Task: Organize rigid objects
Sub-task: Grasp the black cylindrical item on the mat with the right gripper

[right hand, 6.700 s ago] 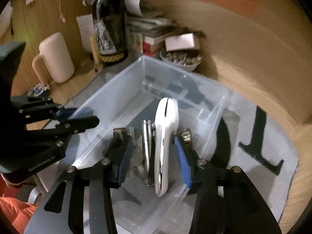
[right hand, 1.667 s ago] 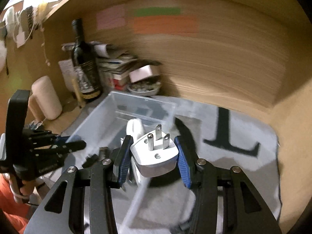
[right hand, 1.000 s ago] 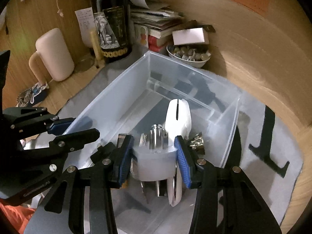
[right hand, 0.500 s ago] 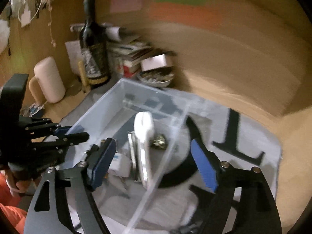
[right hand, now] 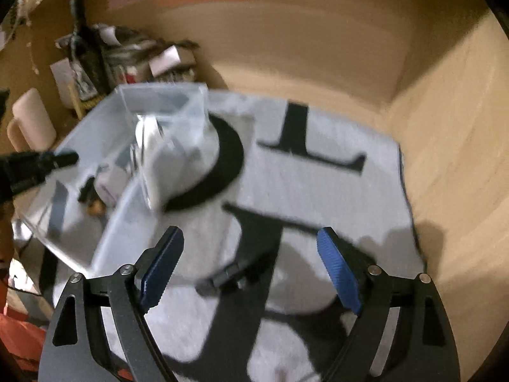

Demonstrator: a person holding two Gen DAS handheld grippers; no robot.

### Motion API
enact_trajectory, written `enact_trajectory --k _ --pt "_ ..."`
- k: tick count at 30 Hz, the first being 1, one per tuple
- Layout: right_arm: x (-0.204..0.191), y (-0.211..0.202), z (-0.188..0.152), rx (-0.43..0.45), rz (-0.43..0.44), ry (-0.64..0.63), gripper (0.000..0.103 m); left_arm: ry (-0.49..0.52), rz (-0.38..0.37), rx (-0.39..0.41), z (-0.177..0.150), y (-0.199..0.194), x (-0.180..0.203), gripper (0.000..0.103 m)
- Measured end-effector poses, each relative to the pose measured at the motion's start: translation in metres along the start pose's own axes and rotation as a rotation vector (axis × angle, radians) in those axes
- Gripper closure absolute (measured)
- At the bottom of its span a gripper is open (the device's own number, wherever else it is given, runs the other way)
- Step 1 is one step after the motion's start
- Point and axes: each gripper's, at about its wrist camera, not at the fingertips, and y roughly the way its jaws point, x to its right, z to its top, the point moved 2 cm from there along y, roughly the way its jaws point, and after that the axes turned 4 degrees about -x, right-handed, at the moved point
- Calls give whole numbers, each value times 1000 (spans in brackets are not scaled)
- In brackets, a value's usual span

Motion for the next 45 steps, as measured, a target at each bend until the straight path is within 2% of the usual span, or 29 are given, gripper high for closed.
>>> enact_trajectory --k 6,10,13,14,16,17,18,25,28,39,45 --pt "0 24 -23 -80 59 53 19 6 5 -4 0 -1 1 88" --pt "-3 36 -28 -104 64 46 19 5 4 -4 0 -1 1 88" --pt "-2 45 -25 -110 69 44 23 4 5 -4 0 -1 1 88" --pt "-2 47 -24 -111 75 42 33 5 5 -4 0 -1 1 88" --pt "-3 50 -24 -111 82 33 45 6 6 -5 1 -1 1 88" --pt "-4 49 -23 -99 83 26 57 6 5 -5 0 -1 0 88" --pt "-6 49 -23 -97 92 22 58 6 5 -5 0 -1 0 88" --pt "-4 42 -21 -74 95 32 59 5 3 -5 1 -1 0 88" --pt "-6 31 -14 -37 88 25 59 6 3 -6 1 -1 0 88" --pt "-24 -7 40 140 75 -72 58 3 3 -7 1 -1 1 88" --pt "-48 -19 66 215 124 -143 58 0 1 -7 1 0 1 88"
